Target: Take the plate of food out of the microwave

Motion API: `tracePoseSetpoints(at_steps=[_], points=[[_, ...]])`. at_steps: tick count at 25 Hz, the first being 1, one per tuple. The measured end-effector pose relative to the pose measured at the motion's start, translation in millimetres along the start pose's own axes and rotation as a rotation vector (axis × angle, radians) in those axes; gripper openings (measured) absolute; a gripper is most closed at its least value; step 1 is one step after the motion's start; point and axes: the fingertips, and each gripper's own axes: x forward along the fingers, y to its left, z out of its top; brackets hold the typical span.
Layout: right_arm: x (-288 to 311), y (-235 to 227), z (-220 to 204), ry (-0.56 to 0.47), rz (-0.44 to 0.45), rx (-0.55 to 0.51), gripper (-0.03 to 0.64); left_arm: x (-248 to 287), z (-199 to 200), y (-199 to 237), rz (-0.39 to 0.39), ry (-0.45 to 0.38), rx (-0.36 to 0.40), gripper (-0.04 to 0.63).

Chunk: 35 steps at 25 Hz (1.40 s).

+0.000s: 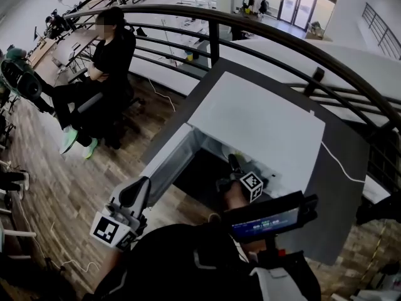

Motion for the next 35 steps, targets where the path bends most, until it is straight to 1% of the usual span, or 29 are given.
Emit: tracePoseSetpoints(at_steps=[5,8,11,14,18,21,24,27,30,33,35], points=[[6,-6,0,0.000,-0.014,0.018,0.287,-1,-4,5,0.035,0.012,-0.004,0.005],[11,-5,2,-0.003,-0.005,0.018,0.286,-2,-4,7,0.048,0.021,-0.002,0.005],[15,0,3,-0.007,0.001,0.030,0.285,-3,0,3,0.046,0.019,0.011,0.005],[15,0,2,-0.012,-0.022,0.029,0.285,-5,0,-2,0.038,0.030,0.027,0.005],[14,-4,2,-0.017,-0.027,0.019,0.285,-6,1,1,0.049,0.030,0.027,0.005],[15,-8,-1,-0.026,-0.025,0.048,0.264,-5,-3,4,0.052,0.029,0.024,0.005],[10,-9,-4,-0.030,0.004,0.086,0.242,-7,-6,4,0.049,0.034,0.019,0.005],[6,-9,-8,-0.029,0.013,0.098,0.215,-13,-7,6,0.049,0.031,0.010,0.005],[5,-10,-10,-0.035,0.014,0.108,0.209,-15,-9,7,0.044,0.031,0.005,0.005],[2,-7,-14,-0.035,0.039,0.106,0.192,-17,-12,8,0.034,0.034,0.004,0.005],[0,-5,-15,-0.033,0.059,0.097,0.164,-18,-13,9,0.026,0.034,0.002,0.005]])
